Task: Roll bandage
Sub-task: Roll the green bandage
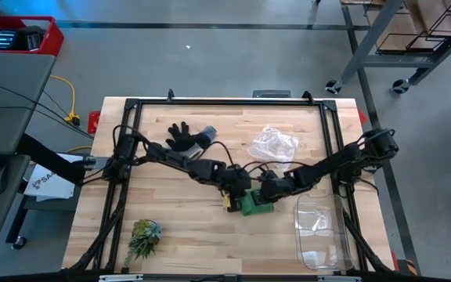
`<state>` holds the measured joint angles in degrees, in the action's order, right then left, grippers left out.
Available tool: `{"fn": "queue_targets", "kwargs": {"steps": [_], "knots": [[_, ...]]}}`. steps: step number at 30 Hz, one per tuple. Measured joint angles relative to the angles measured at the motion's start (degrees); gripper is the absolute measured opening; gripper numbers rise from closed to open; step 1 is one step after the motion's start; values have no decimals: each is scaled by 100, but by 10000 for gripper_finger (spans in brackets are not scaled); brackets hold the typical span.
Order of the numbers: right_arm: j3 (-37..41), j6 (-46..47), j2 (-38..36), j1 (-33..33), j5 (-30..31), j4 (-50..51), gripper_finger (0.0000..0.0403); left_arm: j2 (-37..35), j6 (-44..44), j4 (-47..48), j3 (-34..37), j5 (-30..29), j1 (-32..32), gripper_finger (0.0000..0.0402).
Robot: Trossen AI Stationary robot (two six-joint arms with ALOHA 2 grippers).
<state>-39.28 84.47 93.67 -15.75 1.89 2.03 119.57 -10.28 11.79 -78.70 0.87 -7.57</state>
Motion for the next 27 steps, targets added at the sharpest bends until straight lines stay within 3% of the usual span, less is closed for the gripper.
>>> {"fn": "queue_targets", "kwargs": {"steps": [8, 27], "knots": [[-7, 238, 0, 3, 3, 320, 0, -126, 81, 609, -6, 17, -98, 0], [-16, 558, -17, 156, 87, 1001, 0, -674, 1299, 2484, 35, -31, -107, 0]]}}
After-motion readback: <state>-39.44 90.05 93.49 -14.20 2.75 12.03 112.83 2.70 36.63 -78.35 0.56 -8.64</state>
